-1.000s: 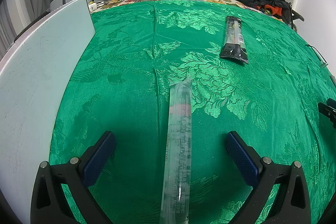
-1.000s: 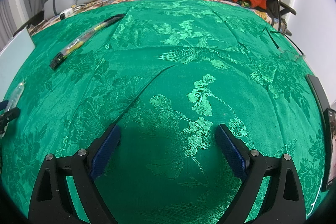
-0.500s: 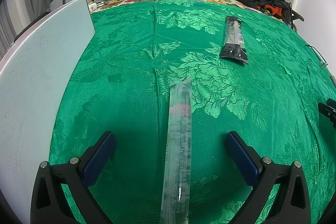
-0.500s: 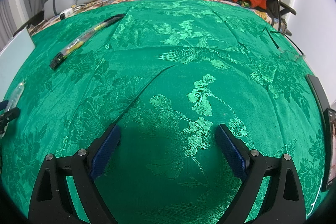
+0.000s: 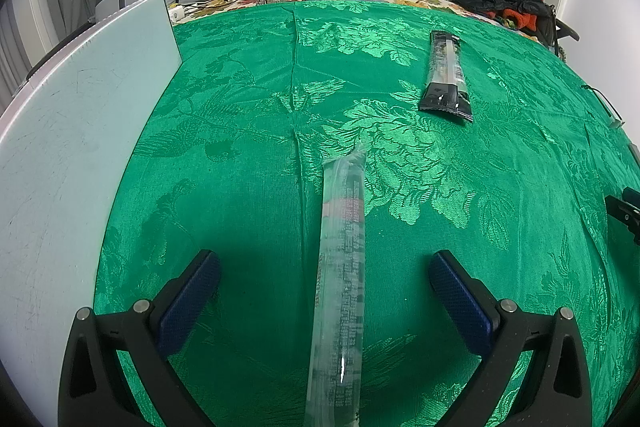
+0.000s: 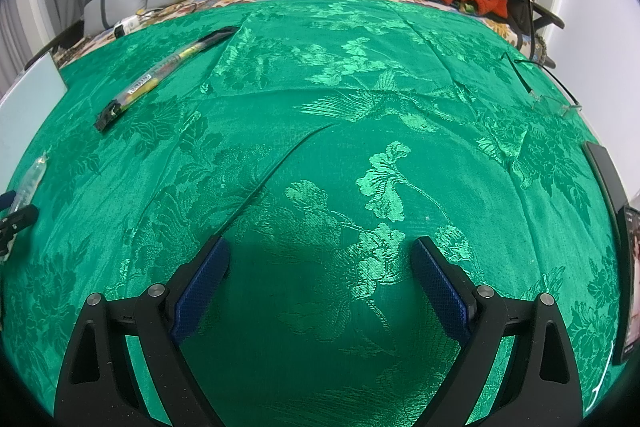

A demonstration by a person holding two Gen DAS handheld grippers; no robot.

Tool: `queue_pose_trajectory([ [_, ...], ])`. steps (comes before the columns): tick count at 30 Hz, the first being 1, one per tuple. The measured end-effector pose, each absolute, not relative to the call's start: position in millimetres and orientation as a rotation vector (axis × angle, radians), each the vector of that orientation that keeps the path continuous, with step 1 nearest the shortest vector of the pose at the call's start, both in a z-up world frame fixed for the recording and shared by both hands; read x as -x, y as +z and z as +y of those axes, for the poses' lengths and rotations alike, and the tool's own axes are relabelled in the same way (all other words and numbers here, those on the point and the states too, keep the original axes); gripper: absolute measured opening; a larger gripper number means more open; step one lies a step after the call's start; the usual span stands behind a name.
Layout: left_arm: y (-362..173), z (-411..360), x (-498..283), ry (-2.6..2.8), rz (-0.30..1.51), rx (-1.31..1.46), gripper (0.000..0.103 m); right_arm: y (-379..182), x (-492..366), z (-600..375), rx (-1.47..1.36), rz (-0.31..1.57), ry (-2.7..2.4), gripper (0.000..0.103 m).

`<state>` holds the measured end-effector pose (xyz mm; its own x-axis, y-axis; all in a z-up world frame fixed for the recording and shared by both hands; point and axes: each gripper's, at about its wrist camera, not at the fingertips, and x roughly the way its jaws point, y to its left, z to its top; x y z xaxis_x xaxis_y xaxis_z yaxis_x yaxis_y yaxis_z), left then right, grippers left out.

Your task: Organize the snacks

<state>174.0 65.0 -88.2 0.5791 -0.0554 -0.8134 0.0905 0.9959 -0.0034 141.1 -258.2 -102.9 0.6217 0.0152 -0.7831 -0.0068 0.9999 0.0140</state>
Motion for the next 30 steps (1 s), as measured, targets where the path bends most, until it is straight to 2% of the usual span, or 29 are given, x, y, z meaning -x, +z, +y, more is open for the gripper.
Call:
queue_pose_trajectory([
  [8, -88.1, 65.1, -174.1, -0.086, 0.949, -0.039, 0.103, -100.4, -149.3, -257.8, -0.026, 0.938, 0.007, 0.095],
  [10, -88.2, 65.0, -173.9, -0.086, 0.949, -0.039, 0.103, -93.3, -166.9, -256.2, -0.079, 1.000, 0.034, 0.094],
  [13, -88.1, 65.2, -174.0, -0.085, 0.949, -0.039, 0.103, -66.9, -201.1, -241.2, -0.201, 0.979, 0.115, 0.094],
  [17, -88.1, 65.2, -173.9, -0.085, 0.949, -0.039, 0.103, -53.8, -269.5, -181.1, -0.240, 1.004, 0.183, 0.093],
  [21, -88.1, 64.9, -173.7, -0.086, 0.949, -0.039, 0.103, -73.3, -325.7, -116.4, -0.178, 1.089, 0.158, 0.091],
  [27, -88.3, 64.8, -174.1, -0.086, 0.949, -0.039, 0.103, -86.8, -332.7, -65.5, 0.019, 1.106, 0.099, 0.091],
  [28, -88.4, 65.2, -174.2, -0.086, 0.949, -0.039, 0.103, -87.6, -328.8, -65.0, 0.041, 1.097, 0.094, 0.088],
  [30, -88.6, 65.0, -174.1, -0.086, 0.949, -0.039, 0.103, -85.6, -322.5, -70.4, 0.051, 1.070, 0.099, 0.070],
])
